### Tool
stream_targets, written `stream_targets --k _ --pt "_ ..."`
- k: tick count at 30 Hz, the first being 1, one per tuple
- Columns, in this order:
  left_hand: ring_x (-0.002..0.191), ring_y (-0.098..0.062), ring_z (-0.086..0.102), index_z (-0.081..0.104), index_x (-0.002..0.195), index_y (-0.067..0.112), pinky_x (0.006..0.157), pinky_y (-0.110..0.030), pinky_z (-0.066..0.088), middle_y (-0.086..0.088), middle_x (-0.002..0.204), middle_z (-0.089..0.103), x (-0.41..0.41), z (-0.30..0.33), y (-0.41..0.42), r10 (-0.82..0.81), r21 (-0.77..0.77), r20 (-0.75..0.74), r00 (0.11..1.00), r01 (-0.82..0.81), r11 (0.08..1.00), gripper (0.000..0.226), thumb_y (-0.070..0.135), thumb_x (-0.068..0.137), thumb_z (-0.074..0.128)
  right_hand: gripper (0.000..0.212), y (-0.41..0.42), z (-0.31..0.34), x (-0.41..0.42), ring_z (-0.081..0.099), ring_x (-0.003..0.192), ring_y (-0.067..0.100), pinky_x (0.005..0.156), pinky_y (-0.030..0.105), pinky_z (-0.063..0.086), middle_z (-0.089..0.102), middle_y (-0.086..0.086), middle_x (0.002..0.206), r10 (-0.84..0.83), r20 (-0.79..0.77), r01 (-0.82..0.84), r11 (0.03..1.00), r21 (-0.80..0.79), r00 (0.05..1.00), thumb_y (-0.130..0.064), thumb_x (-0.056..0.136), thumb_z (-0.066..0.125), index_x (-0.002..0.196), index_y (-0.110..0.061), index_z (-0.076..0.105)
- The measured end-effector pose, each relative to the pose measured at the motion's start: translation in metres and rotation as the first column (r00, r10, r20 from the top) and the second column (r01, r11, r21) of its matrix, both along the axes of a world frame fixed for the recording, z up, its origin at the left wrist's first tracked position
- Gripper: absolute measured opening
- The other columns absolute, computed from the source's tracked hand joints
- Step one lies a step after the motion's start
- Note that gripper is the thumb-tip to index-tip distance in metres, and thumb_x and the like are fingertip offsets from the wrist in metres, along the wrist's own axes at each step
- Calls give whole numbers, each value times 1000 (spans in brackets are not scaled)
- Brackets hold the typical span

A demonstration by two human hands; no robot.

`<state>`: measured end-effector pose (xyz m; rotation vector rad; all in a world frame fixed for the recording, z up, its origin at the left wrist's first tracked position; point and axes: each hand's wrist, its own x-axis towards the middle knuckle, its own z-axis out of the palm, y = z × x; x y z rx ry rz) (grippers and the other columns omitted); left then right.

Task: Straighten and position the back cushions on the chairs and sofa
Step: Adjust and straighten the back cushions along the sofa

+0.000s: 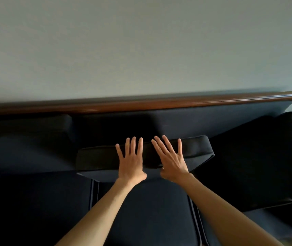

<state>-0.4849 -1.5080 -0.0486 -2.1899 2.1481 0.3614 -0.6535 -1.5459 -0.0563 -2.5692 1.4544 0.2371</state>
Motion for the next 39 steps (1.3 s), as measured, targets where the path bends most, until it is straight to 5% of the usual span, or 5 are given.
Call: stream_targets --k 6,17,23,27,39 --pt "148 -25 -20 -14 153 8 122 -47 0 -9 161 -23 -12 -20 21 -112 -74 -83 990 106 992 123 19 70 77 123 -15 -5 -4 -28 147 16 118 59 -12 -25 0 162 -9 -58 10 1000 25 998 -30 71 69 153 -14 -21" --pt "142 -32 23 15 152 16 107 -48 33 -13 159 16 88 1 3 283 -1 81 956 -284 959 121 26 56 88 132 -34 -6 -2 14 148 28 122 48 2 23 6 155 -121 9 121 993 9 993 -51 57 82 157 -18 2" --pt "147 -32 14 24 142 17 111 -71 0 -6 155 24 76 -6 -24 36 105 192 981 -57 993 110 27 53 89 114 -56 -1 -20 43 125 24 113 46 16 44 0 130 -5 35 5 1000 -3 999 -60 43 84 140 -27 34" --pt "123 -22 47 40 130 18 111 -60 26 4 124 54 95 3 -33 -13 56 123 992 6 998 86 24 54 80 96 -73 6 -14 53 113 22 117 47 21 56 -2 116 4 68 -4 1000 -4 998 -54 45 84 128 -23 45" --pt "110 -24 55 50 119 18 103 -59 33 4 111 61 120 1 -57 55 -43 143 988 -49 998 79 16 46 80 85 -94 -1 13 50 112 21 103 42 37 54 -6 120 -27 146 31 999 -26 989 -38 55 83 128 -24 41"
